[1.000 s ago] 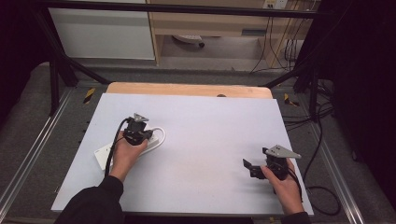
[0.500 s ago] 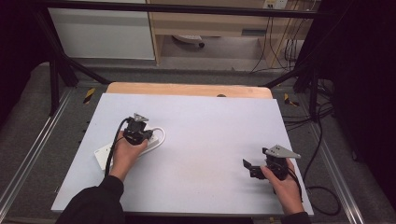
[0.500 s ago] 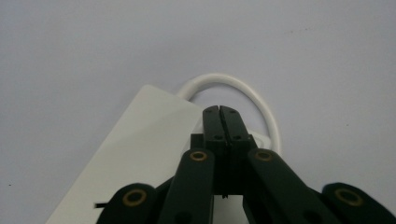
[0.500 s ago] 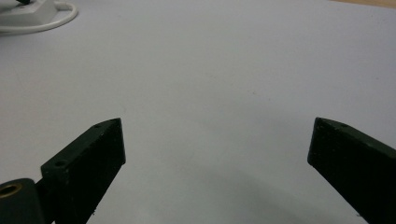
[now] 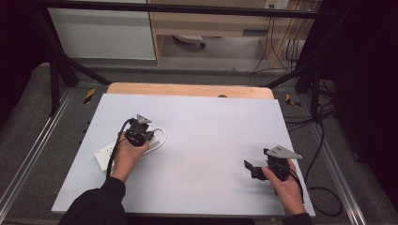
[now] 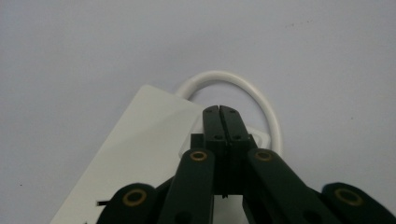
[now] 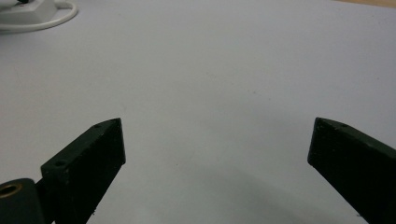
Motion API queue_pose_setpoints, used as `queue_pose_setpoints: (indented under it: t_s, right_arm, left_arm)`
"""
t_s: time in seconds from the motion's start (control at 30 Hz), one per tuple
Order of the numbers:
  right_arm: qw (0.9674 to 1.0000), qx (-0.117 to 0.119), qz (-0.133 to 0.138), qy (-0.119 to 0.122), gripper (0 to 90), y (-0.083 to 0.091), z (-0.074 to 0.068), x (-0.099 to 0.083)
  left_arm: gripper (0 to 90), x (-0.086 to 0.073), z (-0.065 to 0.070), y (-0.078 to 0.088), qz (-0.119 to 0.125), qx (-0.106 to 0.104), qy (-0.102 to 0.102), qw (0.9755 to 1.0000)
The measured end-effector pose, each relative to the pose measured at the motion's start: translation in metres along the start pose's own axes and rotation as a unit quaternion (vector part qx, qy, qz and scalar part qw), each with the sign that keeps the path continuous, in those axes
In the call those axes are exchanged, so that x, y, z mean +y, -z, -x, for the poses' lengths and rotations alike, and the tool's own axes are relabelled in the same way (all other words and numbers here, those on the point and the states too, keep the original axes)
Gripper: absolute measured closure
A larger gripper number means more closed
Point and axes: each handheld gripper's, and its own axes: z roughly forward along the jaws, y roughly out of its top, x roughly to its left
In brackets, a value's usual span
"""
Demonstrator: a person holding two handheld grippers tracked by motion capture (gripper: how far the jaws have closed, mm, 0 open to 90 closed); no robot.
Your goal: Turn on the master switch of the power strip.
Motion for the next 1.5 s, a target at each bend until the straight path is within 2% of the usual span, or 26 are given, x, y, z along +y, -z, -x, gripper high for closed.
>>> queue_pose_setpoints:
  t_s: [0.5, 1.4, 1.5]
  right_arm:
    - [1.0, 0.002, 0.0, 0.0, 4.4, -0.0001, -0.0006, 0.0]
    - [1.0, 0.003, 0.0, 0.0, 4.4, -0.0001, -0.0002, 0.0001]
    - [1.0, 0.003, 0.0, 0.0, 4.4, -0.0004, -0.0003, 0.0]
  left_arm:
    - [90.0, -0.0004, -0.001, -0.0012, 0.001, -0.002, 0.012, 0.9999]
    - [90.0, 0.0001, 0.0002, -0.0019, 0.004, 0.001, 0.009, 0.9999]
    - [90.0, 0.0001, 0.0002, -0.0026, 0.006, -0.001, 0.015, 0.9999]
